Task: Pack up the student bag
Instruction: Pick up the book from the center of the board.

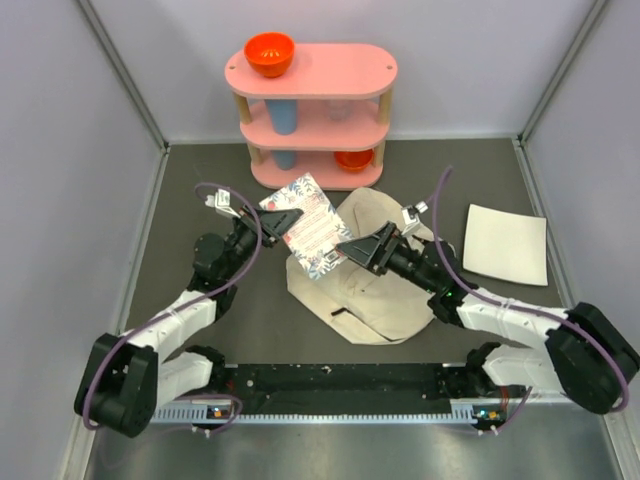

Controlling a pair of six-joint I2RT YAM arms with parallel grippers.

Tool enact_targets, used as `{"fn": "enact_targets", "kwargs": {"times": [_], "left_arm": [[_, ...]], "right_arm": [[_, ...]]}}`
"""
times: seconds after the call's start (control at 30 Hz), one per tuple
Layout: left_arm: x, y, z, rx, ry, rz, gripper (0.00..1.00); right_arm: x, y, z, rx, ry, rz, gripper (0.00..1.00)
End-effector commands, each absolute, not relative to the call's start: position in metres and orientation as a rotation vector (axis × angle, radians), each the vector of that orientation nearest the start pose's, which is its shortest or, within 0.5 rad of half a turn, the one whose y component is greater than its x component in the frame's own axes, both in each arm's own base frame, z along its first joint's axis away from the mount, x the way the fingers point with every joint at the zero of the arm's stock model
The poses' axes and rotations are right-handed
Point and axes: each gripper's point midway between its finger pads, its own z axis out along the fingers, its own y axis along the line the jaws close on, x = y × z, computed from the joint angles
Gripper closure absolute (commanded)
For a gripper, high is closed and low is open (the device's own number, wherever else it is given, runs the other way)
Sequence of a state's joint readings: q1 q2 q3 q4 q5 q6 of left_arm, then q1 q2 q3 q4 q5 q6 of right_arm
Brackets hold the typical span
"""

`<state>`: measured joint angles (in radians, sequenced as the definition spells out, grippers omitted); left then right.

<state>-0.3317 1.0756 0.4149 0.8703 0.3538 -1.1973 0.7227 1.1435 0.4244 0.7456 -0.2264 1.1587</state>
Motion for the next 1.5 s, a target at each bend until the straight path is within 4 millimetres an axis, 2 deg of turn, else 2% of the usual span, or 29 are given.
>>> {"fn": "enact_targets", "kwargs": {"times": [0.0,0.13,0.27,0.33,0.43,0.47,0.5,0.63,0.67,0.73,0.83,0.93,0.97,1.03,1.1,1.13,1.17,1.2,1.23,1.3,1.33,1.37,1.4,1.47], "left_arm": [[0.284,-0.214,0.339,-0.216,1.27,-1.623,1.0],[0.281,-0.221,0.341,-0.205,1.253,-1.656,1.0],[0.277,-0.228,0.342,-0.189,1.246,-1.689,1.0],[0.277,-0.229,0.338,-0.199,1.25,-1.691,1.0],[0.278,-0.229,0.332,-0.21,1.264,-1.687,1.0],[0.279,-0.228,0.332,-0.216,1.265,-1.687,1.0],[0.279,-0.229,0.331,-0.219,1.266,-1.689,1.0],[0.282,-0.23,0.327,-0.224,1.273,-1.686,1.0],[0.283,-0.231,0.325,-0.23,1.28,-1.685,1.0],[0.285,-0.229,0.323,-0.243,1.279,-1.679,1.0],[0.286,-0.231,0.321,-0.244,1.282,-1.683,1.0],[0.285,-0.233,0.321,-0.246,1.276,-1.698,1.0],[0.286,-0.233,0.32,-0.247,1.28,-1.699,1.0],[0.285,-0.234,0.319,-0.242,1.282,-1.7,1.0],[0.285,-0.235,0.32,-0.228,1.288,-1.695,1.0],[0.284,-0.237,0.318,-0.217,1.304,-1.692,0.95],[0.287,-0.239,0.311,-0.21,1.344,-1.67,0.83],[0.284,-0.244,0.309,-0.178,1.373,-1.674,0.66],[0.284,-0.246,0.304,-0.167,1.402,-1.663,0.4],[0.283,-0.249,0.29,-0.137,1.476,-1.615,0.25],[0.283,-0.249,0.281,-0.113,1.516,-1.569,0.18],[0.283,-0.249,0.263,-0.135,1.619,-1.523,0.1],[0.283,-0.249,0.258,-0.119,1.656,-1.484,0.09],[0.281,-0.244,0.251,-0.049,1.696,-1.345,0.02]], "right_arm": [[0.227,0.315,0.268,0.147,1.607,1.744,0.12],[0.231,0.322,0.267,0.135,1.611,1.727,0.12],[0.229,0.327,0.274,0.12,1.566,1.767,0.13],[0.23,0.326,0.273,0.143,1.555,1.78,0.14],[0.226,0.327,0.277,0.117,1.542,1.789,0.25],[0.225,0.326,0.278,0.114,1.535,1.787,0.33],[0.223,0.327,0.278,0.108,1.536,1.785,0.37],[0.222,0.327,0.279,0.122,1.537,1.771,0.48],[0.222,0.327,0.279,0.128,1.538,1.773,0.49],[0.219,0.332,0.283,0.124,1.531,1.783,0.4],[0.222,0.33,0.283,0.18,1.51,1.764,0.46],[0.227,0.328,0.284,0.217,1.494,1.745,0.57],[0.228,0.327,0.285,0.221,1.489,1.741,0.67],[0.23,0.325,0.287,0.23,1.469,1.729,0.78],[0.232,0.32,0.285,0.245,1.461,1.71,0.94],[0.231,0.318,0.287,0.234,1.453,1.701,1.0],[0.233,0.315,0.287,0.243,1.446,1.678,1.0],[0.234,0.314,0.287,0.223,1.443,1.645,1.0],[0.235,0.308,0.289,0.232,1.449,1.603,1.0],[0.241,0.297,0.288,0.238,1.463,1.503,1.0],[0.248,0.285,0.268,0.297,1.558,1.374,1.0],[0.252,0.275,0.272,0.328,1.565,1.314,1.0],[0.262,0.258,0.266,0.357,1.571,1.181,1.0],[0.261,0.227,0.255,0.41,1.613,1.022,1.0]]}}
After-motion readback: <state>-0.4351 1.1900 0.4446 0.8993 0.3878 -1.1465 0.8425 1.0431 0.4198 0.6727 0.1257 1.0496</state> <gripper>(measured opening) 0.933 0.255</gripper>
